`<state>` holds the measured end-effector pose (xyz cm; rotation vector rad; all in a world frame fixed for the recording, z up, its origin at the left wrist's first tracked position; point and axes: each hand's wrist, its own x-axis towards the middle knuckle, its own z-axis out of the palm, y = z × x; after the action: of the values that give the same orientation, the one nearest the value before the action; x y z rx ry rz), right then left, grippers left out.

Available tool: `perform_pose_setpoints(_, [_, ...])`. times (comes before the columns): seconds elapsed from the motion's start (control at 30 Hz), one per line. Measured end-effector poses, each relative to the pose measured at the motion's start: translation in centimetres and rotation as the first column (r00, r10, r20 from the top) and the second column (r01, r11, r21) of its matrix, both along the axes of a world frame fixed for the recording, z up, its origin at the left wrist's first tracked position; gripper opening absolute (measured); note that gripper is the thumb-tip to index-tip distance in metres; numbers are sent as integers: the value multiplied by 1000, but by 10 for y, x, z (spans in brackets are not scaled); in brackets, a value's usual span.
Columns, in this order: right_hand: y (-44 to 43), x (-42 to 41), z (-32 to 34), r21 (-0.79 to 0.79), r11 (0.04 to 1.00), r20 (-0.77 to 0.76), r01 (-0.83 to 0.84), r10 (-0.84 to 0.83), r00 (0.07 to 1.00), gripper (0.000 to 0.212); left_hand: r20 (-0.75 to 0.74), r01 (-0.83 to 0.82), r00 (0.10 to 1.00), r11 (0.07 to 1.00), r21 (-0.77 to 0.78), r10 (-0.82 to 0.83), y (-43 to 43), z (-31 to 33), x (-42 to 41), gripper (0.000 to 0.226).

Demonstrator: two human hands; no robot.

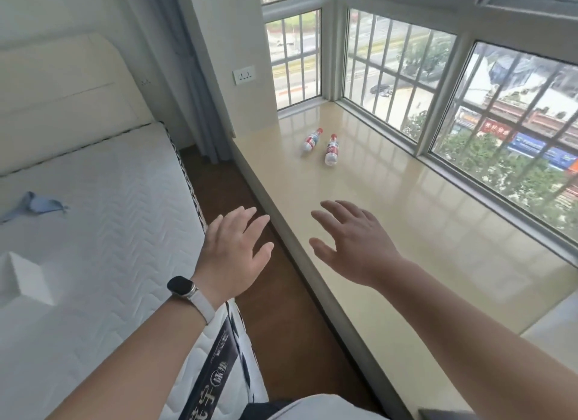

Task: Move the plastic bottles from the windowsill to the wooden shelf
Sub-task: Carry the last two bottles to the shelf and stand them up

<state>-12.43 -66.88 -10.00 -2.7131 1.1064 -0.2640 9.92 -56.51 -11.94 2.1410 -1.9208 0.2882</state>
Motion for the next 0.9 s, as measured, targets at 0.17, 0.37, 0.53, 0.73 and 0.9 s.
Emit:
perform_pose_setpoints(0.17, [-13,17,-8,43,999,39,-10,8,999,57,-4,8,1000,1000,7,-8,-29,-1,4,50])
perform_pose_setpoints(0.37, [-44,26,-23,86,995,15,45,-47,999,54,-17,22,1000,997,70,-21,-63,-13,27,50])
perform_pose_setpoints(0.53, [-84,49,-35,71,996,-69,63,-58,996,61,-6,47,999,994,94,-47,-102,-19,67,50])
perform_pose_setpoints(0.73, [-144,119,-30,54,997,-110,51,-45,993,73,-25,29,999,997,65,-27,-153,-21,138,51])
perform_pose_setpoints(0.9, [-190,191,-27,11,1000,-141,17,-15,990,63,-67,-6,998,994,106,14,-184,-28,207,54])
